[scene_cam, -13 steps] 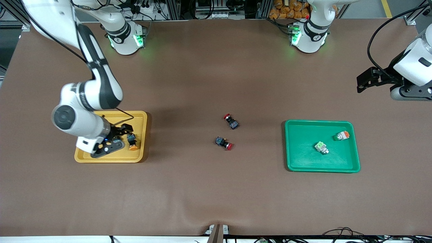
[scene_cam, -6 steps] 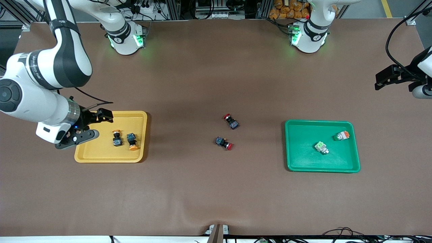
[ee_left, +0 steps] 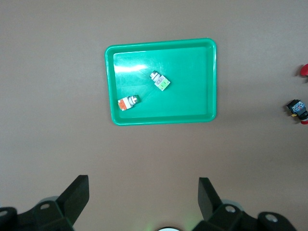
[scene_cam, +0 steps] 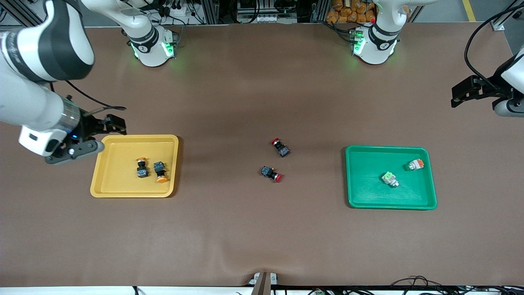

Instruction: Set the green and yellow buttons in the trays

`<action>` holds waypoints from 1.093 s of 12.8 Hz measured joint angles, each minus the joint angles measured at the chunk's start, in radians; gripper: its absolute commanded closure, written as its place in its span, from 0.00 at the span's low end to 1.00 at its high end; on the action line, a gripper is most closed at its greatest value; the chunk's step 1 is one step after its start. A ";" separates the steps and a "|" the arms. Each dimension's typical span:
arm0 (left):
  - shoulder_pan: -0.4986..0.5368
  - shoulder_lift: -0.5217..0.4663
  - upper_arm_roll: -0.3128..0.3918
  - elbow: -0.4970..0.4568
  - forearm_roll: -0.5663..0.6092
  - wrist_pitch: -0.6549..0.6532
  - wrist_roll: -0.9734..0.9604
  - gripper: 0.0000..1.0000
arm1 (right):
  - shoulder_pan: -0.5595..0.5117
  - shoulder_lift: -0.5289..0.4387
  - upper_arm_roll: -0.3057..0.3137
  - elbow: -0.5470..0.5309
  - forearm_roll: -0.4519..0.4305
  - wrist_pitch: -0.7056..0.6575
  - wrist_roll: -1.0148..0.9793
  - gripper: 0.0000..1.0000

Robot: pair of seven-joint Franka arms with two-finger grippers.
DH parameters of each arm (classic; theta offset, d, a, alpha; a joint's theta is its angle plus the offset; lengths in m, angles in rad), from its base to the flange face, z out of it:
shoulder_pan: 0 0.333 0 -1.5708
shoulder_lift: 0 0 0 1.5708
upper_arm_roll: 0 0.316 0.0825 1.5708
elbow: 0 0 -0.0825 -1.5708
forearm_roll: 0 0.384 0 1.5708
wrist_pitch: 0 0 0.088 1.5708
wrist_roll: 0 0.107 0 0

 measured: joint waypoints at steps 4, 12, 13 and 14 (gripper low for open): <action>0.002 -0.009 -0.008 -0.001 -0.012 0.000 0.000 0.00 | -0.117 -0.042 -0.001 0.000 -0.002 -0.059 -0.114 0.00; 0.002 -0.062 -0.009 -0.054 -0.029 0.006 -0.019 0.00 | -0.117 -0.105 0.013 -0.054 -0.002 -0.088 -0.114 0.00; 0.003 -0.062 -0.008 -0.055 -0.029 0.007 -0.019 0.00 | -0.117 -0.109 0.013 -0.059 -0.002 -0.088 -0.114 0.00; 0.005 -0.062 -0.008 -0.056 -0.029 0.008 -0.019 0.00 | -0.117 -0.115 0.013 -0.065 -0.002 -0.088 -0.114 0.00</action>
